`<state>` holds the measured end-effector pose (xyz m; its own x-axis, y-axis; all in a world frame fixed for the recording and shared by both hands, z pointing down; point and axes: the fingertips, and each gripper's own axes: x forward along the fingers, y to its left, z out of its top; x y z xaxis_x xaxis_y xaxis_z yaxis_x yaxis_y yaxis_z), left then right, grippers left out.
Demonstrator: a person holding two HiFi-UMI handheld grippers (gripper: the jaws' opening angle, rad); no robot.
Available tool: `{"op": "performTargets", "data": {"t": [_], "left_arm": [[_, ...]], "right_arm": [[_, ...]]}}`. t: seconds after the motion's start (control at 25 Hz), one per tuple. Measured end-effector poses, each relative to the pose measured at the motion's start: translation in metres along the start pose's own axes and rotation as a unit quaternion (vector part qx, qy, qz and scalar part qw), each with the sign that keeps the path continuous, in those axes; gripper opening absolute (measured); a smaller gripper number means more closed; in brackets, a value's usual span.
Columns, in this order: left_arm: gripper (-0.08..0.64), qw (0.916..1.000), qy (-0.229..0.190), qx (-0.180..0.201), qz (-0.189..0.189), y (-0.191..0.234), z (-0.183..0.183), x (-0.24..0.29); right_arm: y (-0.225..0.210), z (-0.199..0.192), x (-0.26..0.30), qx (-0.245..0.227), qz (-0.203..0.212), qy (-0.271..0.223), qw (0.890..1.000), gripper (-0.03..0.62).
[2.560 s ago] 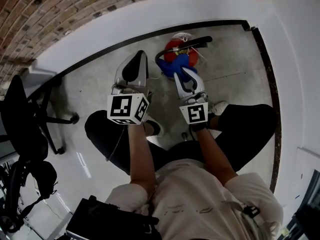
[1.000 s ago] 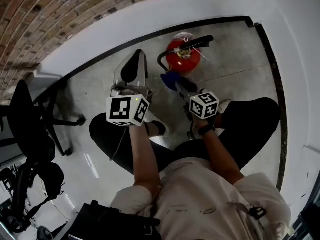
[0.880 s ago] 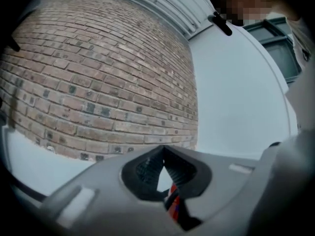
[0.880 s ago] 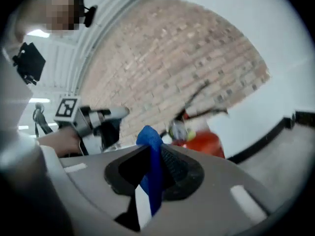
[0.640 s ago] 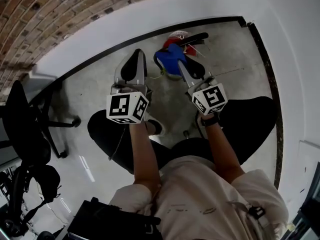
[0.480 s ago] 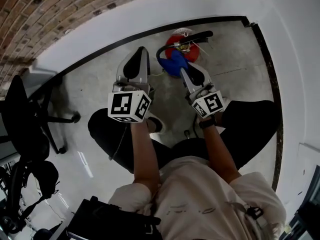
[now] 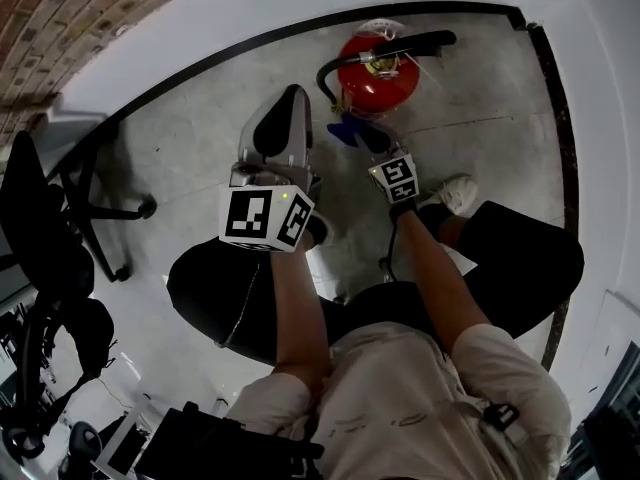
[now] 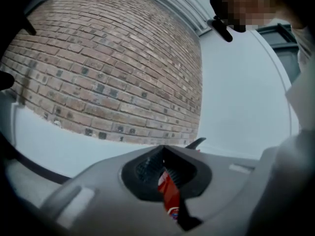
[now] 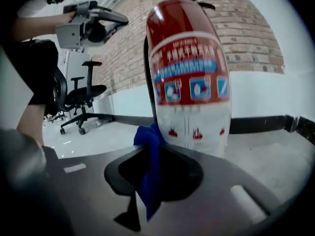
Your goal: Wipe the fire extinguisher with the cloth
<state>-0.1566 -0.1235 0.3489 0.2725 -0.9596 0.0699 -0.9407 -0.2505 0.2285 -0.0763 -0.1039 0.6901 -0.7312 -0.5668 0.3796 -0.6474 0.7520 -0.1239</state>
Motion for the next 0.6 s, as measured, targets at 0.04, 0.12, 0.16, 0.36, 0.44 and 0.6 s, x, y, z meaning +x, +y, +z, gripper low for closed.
{"op": "performTargets", "data": {"t": [0.04,0.12,0.16,0.36,0.44,0.6], "left_arm": [[0.000,0.9999,0.010,0.001,0.005,0.002,-0.008,-0.002],[0.000,0.9996,0.025,0.000,0.016,0.010,-0.023,-0.006],[0.000,0.9993,0.031,-0.001,0.022,0.014,-0.030,-0.007],[0.000,0.9983,0.050,0.004,0.031,0.025,-0.045,-0.005],[0.000,0.9982,0.051,0.007,0.032,0.027,-0.044,0.000],[0.000,0.9984,0.049,0.012,0.027,0.029,-0.039,0.012]], "right_arm": [[0.001,-0.013,0.007,-0.001,0.006,0.014,1.000,0.063],[0.004,-0.032,0.017,-0.012,0.018,0.038,0.999,0.060],[0.002,-0.044,0.022,-0.018,0.019,0.054,0.998,0.061],[-0.023,-0.110,0.033,0.004,-0.001,0.147,0.989,0.061],[-0.028,-0.125,0.034,0.001,0.004,0.178,0.984,0.061],[-0.028,-0.131,0.040,0.014,0.019,0.205,0.978,0.063]]}}
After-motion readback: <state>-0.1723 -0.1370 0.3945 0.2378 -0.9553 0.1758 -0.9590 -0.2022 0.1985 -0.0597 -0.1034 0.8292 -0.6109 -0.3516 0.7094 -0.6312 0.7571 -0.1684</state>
